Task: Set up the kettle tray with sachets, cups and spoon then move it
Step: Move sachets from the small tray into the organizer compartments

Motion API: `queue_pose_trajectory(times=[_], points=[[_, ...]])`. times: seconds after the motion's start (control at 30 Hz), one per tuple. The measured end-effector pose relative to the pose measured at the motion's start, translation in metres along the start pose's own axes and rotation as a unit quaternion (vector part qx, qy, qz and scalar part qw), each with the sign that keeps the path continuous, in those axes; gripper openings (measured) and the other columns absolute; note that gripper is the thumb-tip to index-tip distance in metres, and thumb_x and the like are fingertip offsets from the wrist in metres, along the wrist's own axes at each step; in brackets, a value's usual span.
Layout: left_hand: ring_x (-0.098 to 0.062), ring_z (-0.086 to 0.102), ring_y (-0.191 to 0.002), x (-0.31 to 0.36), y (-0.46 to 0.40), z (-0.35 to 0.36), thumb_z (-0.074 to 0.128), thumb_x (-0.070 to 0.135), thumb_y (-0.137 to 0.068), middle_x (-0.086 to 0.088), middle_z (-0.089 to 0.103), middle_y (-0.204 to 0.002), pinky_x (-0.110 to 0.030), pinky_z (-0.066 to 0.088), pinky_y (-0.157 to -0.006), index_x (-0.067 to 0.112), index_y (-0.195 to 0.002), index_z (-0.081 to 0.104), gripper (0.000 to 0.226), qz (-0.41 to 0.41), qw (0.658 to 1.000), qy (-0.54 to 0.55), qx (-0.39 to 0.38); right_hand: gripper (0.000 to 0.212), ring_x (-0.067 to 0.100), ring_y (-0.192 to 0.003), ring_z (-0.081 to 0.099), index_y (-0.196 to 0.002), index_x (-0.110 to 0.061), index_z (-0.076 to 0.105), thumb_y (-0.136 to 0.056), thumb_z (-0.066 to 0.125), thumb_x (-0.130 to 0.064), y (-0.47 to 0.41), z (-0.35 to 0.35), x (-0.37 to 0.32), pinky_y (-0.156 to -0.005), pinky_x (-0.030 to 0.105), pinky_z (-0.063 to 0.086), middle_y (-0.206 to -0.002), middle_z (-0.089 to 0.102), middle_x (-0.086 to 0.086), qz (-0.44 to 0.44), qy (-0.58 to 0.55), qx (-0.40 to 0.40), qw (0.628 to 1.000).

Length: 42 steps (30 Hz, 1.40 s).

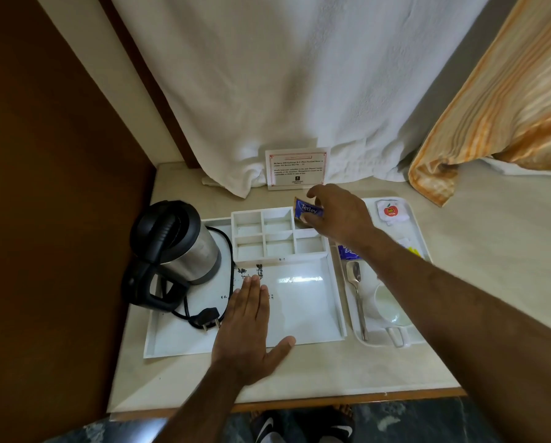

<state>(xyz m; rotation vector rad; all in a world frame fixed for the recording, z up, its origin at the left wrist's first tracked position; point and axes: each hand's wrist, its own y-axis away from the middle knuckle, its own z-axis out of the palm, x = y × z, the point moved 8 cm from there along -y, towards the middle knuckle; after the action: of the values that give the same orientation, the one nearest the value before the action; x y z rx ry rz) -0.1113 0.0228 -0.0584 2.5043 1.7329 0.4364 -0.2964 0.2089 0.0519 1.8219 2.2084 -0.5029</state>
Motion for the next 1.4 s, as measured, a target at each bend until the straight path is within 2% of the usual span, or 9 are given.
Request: queue_pose_trajectory(times=[0.23, 0.33, 0.47, 0.6, 0.7, 0.83, 1.0, 1.27, 1.4], points=[[-0.026, -0.014, -0.153, 0.001, -0.001, -0.002, 0.01, 0.079, -0.089, -0.012, -0.014, -0.165, -0.048, 0.005, -0.125, 0.007, -0.157, -0.001, 0.099, 0.0, 1.0, -0.005, 0.006, 0.04, 0.025, -0.099, 0.056, -0.128, -0.014, 0.054, -0.092, 0.061, -0.03, 0.005, 0.016, -0.01, -0.068, 0.033, 0.048, -0.113, 0.057, 0.007, -0.086, 0.163, -0.057, 0.981], [-0.026, -0.013, -0.153, 0.001, 0.001, -0.002, 0.013, 0.077, -0.091, -0.012, -0.013, -0.165, -0.046, 0.003, -0.121, 0.007, -0.157, 0.0, 0.097, 0.003, 1.0, -0.004, 0.013, 0.051, 0.025, -0.101, 0.057, -0.136, -0.015, 0.046, -0.092, 0.059, -0.038, 0.009, 0.013, -0.005, -0.074, 0.036, 0.051, -0.117, 0.054, 0.007, -0.084, 0.137, -0.072, 0.984], [-0.028, -0.006, -0.154, 0.0, 0.001, -0.002, 0.02, 0.074, -0.093, -0.014, -0.005, -0.166, -0.044, 0.005, -0.121, 0.005, -0.157, 0.006, 0.095, 0.011, 1.0, -0.001, 0.029, 0.045, 0.02, -0.098, 0.062, -0.13, -0.015, 0.058, -0.094, 0.056, -0.042, 0.004, -0.038, 0.049, -0.086, 0.032, 0.046, -0.114, 0.066, 0.004, 0.064, -0.071, 0.034, 0.995], [-0.029, -0.004, -0.154, 0.002, 0.002, -0.001, 0.023, 0.073, -0.094, -0.015, -0.004, -0.166, -0.043, 0.005, -0.121, 0.004, -0.156, 0.006, 0.095, 0.02, 0.999, -0.002, 0.038, 0.032, 0.02, -0.112, 0.058, -0.119, -0.018, 0.067, -0.088, 0.063, -0.025, 0.014, -0.027, 0.087, -0.098, 0.033, 0.046, -0.126, 0.065, 0.003, 0.079, 0.058, -0.159, 0.982], [-0.03, -0.003, -0.154, 0.002, 0.002, -0.001, 0.026, 0.072, -0.094, -0.016, -0.004, -0.166, -0.045, 0.007, -0.121, 0.003, -0.156, 0.006, 0.095, 0.023, 0.999, -0.006, 0.042, 0.046, 0.016, -0.105, 0.055, -0.119, -0.02, 0.063, -0.079, 0.074, -0.039, 0.034, -0.003, 0.093, -0.085, 0.029, 0.044, -0.12, 0.062, -0.002, 0.096, 0.067, -0.256, 0.96], [-0.029, -0.003, -0.154, 0.001, 0.002, -0.001, 0.026, 0.072, -0.094, -0.016, -0.003, -0.166, -0.045, 0.007, -0.121, 0.003, -0.156, 0.007, 0.095, 0.021, 0.999, -0.009, 0.045, 0.059, 0.017, -0.087, 0.058, -0.107, -0.016, 0.058, -0.07, 0.074, -0.058, 0.042, 0.009, 0.097, -0.069, 0.029, 0.046, -0.101, 0.064, 0.001, 0.156, 0.112, -0.247, 0.95], [-0.03, -0.002, -0.154, 0.003, 0.002, -0.003, 0.026, 0.071, -0.094, -0.018, -0.001, -0.166, -0.045, 0.008, -0.121, 0.001, -0.156, 0.008, 0.095, 0.026, 0.998, -0.009, 0.053, 0.051, 0.02, -0.07, 0.064, -0.099, -0.007, 0.061, -0.07, 0.082, -0.042, 0.042, 0.011, 0.094, -0.063, 0.03, 0.056, -0.084, 0.066, 0.007, 0.228, 0.052, -0.234, 0.944], [-0.028, -0.004, -0.154, 0.001, 0.002, 0.0, 0.024, 0.072, -0.094, -0.016, -0.003, -0.166, -0.042, 0.006, -0.122, 0.004, -0.157, 0.004, 0.095, 0.02, 0.998, -0.006, 0.054, 0.045, 0.028, -0.083, 0.07, -0.098, -0.003, 0.058, -0.07, 0.087, -0.023, 0.05, 0.01, 0.095, -0.08, 0.04, 0.06, -0.096, 0.068, 0.016, 0.332, -0.032, -0.245, 0.91], [-0.028, -0.003, -0.154, 0.001, 0.002, 0.0, 0.026, 0.072, -0.094, -0.016, -0.002, -0.166, -0.042, 0.005, -0.122, 0.004, -0.157, 0.006, 0.095, 0.021, 0.998, -0.006, 0.054, 0.05, 0.026, -0.088, 0.069, -0.105, -0.001, 0.059, -0.07, 0.086, -0.026, 0.051, 0.005, 0.094, -0.083, 0.037, 0.058, -0.099, 0.069, 0.014, 0.317, 0.004, -0.263, 0.911]])
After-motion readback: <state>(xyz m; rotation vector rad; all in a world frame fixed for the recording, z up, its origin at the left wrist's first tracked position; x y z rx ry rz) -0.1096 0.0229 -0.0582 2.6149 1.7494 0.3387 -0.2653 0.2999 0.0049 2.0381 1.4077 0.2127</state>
